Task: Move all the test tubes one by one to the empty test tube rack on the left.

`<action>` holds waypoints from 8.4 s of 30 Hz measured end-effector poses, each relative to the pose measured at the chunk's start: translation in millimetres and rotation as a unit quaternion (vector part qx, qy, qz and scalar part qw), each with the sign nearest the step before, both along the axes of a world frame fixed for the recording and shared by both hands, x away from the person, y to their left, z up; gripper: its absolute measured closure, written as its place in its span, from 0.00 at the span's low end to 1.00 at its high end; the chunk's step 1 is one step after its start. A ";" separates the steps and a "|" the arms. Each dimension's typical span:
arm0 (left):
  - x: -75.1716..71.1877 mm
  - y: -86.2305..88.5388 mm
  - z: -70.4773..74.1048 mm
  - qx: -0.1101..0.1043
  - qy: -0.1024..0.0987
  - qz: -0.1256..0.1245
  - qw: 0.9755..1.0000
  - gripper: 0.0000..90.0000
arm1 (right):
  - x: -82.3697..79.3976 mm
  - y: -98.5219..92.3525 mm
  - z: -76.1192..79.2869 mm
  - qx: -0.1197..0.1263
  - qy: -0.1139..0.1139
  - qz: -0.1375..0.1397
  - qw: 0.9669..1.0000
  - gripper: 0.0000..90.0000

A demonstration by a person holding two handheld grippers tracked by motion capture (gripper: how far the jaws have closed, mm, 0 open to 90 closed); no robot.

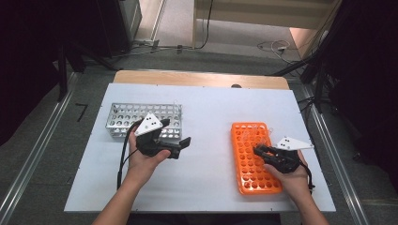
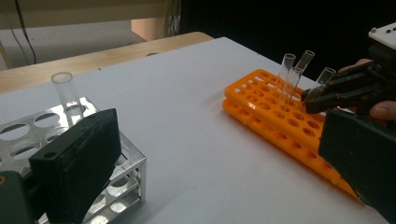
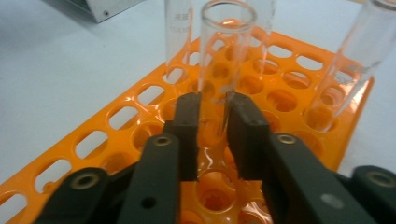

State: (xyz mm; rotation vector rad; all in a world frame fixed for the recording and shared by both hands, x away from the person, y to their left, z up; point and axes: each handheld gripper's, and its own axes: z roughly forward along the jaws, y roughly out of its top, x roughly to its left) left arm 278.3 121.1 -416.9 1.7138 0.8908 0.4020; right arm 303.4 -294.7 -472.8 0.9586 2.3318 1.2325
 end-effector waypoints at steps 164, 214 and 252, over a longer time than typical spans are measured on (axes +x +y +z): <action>106.5 42.0 33.1 0.087 0.026 0.100 0.991 0.84 | -17.6 4.4 33.4 0.065 -0.019 0.053 0.996 0.00; 130.2 23.0 -6.8 0.153 0.101 0.106 0.977 0.83 | -16.2 1.8 32.4 0.063 -0.020 0.052 0.996 0.00; 13.9 33.2 13.5 -0.004 -0.007 0.054 0.998 0.01 | 1.4 -21.6 36.8 0.063 -0.023 0.008 0.998 0.00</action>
